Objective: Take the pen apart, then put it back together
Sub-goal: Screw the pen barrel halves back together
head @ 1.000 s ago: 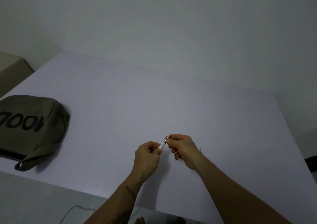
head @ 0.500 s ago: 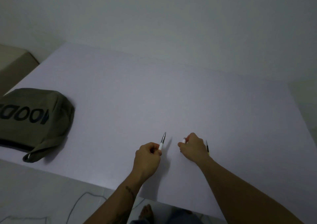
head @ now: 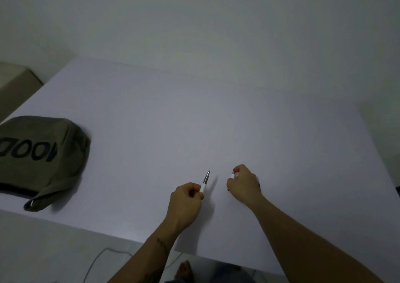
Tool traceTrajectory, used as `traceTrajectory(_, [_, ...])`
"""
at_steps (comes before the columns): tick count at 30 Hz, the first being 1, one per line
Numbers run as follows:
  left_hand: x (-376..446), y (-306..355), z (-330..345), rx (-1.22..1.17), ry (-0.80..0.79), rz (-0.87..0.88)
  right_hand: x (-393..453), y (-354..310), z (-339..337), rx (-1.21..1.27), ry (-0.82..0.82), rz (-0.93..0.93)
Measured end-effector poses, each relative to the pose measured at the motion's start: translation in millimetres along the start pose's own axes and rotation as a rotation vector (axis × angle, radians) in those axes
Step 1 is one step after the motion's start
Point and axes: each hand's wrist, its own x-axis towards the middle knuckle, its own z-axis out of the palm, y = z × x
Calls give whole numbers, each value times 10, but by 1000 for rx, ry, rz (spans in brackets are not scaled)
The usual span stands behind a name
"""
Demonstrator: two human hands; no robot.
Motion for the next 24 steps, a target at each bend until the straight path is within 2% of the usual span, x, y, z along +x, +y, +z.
traceTrajectory(9, [-13, 158, 3, -27, -24, 82, -221, -468, -370, 471, -1, -137])
traceTrajectory(16, [-79, 194, -37, -35, -18, 124, -410, -634, -410, 527, 53, -198])
traceTrajectory(24, [-130, 145, -112, -35, -14, 128, -526, -656, -349, 570, 24, -192])
